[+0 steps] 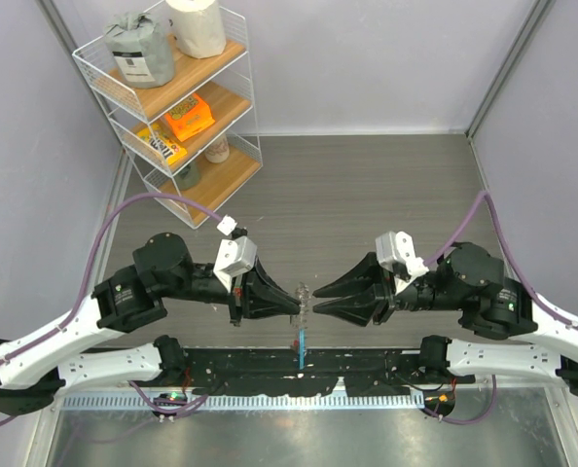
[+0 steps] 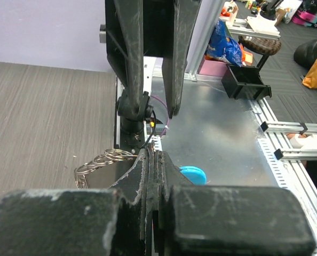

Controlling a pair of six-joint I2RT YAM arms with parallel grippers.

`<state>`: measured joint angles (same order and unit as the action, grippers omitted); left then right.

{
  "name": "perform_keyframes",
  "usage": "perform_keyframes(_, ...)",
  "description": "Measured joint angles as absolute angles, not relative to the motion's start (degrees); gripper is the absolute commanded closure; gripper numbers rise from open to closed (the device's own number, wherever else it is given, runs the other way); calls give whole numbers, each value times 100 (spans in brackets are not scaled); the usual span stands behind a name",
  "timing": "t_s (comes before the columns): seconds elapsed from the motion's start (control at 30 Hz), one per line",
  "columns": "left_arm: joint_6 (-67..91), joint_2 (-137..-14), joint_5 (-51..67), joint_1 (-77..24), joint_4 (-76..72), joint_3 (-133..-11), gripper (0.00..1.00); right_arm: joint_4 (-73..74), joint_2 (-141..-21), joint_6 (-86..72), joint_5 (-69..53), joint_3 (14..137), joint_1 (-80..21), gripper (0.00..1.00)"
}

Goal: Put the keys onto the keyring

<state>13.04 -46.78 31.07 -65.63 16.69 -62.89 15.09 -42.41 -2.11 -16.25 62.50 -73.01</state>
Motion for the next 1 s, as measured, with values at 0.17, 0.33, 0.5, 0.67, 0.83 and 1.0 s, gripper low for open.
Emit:
perform_keyframes(0.17, 1306, -4678, 3100, -6563, 1669, -6289, 100, 1505, -4320, -257, -1645, 6093, -7301, 69)
perform_keyframes(0.33, 1310, -4711, 3061, -6563, 1671, -6346, 100, 1503, -4477, -307, -1669, 6080, -7301, 69)
perform_keyframes(0.5, 1313, -4733, 3055, -6563, 1702, -6377, 100, 1500, -4499, -320, -1702, 6077, -7301, 75)
perform_keyframes(0.67, 1313, -4753, 3059, -6563, 1702, -6388, 100, 1505, -4488, -320, -1702, 6077, -7301, 78)
perform_keyframes(0.83, 1326, -4777, 3063, -6567, 1704, -6427, 100, 1525, -4438, -318, -1697, 6073, -7301, 94)
perform_keyframes(1.0, 1328, -4803, 3044, -6567, 1682, -6449, 100, 1505, -4355, -325, -1702, 6031, -7301, 94)
